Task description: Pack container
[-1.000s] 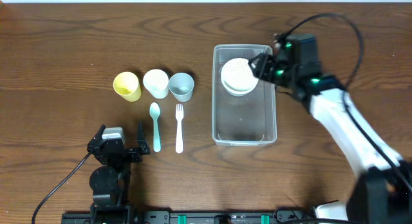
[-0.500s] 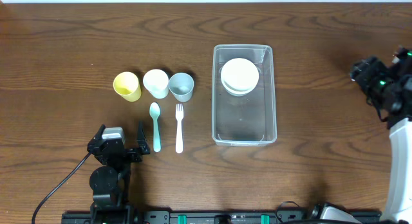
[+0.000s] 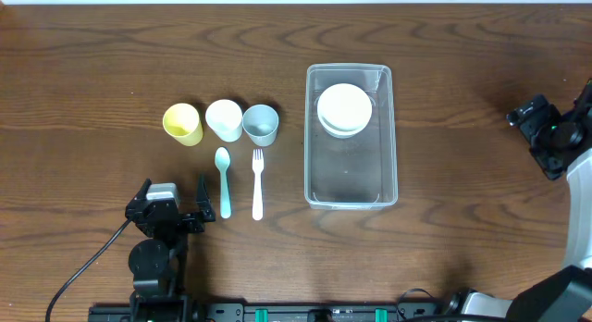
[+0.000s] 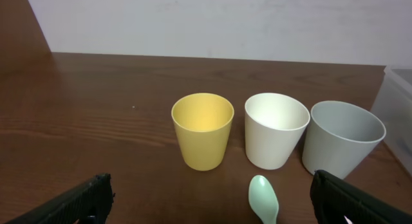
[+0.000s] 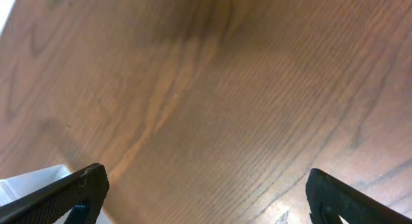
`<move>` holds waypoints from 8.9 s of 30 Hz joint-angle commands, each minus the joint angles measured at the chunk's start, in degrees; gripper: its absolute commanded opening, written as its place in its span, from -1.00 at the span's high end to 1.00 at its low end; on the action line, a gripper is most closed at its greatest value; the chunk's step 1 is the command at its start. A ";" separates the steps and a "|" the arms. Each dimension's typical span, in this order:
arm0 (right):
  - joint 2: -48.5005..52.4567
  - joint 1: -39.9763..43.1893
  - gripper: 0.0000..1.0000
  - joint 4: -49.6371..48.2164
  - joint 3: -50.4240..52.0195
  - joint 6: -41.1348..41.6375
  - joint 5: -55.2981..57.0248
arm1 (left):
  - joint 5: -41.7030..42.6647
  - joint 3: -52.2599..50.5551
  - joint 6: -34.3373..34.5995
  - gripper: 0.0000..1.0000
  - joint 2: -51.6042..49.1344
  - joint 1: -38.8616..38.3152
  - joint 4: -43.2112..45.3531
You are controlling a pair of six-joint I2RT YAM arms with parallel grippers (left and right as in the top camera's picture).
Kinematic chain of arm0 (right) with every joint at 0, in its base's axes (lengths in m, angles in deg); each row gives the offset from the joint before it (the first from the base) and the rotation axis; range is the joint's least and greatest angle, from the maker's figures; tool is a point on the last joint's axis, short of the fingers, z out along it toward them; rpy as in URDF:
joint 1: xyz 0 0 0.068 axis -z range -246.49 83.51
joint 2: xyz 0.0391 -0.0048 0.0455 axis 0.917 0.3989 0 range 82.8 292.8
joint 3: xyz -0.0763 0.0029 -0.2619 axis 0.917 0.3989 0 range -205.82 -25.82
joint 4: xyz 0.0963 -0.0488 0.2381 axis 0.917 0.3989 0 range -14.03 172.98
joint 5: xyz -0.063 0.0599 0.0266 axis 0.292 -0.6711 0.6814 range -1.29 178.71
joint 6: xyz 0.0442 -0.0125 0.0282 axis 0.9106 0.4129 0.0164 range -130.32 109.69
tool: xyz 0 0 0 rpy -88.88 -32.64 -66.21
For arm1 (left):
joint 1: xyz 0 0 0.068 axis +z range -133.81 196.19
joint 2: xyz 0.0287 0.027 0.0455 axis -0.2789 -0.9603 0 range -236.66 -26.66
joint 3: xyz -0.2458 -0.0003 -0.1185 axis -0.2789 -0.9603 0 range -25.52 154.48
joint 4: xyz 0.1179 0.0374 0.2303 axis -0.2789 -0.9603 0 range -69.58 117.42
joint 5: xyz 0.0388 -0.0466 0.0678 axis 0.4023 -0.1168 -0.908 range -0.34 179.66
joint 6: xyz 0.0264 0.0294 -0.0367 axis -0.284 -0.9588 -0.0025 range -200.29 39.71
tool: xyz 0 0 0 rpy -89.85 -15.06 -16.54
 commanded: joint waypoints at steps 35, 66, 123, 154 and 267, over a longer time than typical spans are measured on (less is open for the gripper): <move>0.35 0.55 -0.98 0.48 -0.22 0.98 0.94 | 14.73 73.99 1.97 -0.96 -69.75 -0.24 -52.06; 0.35 0.55 -0.98 0.46 -0.22 0.98 0.96 | 1.38 73.99 5.49 -0.67 -87.58 0.59 -43.50; 0.35 0.55 -0.98 0.46 -0.22 0.98 0.94 | -7.37 73.99 19.89 0.88 -99.78 4.17 -38.77; 0.35 0.55 -0.98 0.46 -0.22 0.98 0.96 | 16.65 77.26 20.63 0.88 -68.74 3.43 -47.10; 0.35 0.55 -0.99 0.46 -0.22 0.98 0.94 | -3.96 80.19 15.37 -0.08 -88.32 -7.21 -43.80</move>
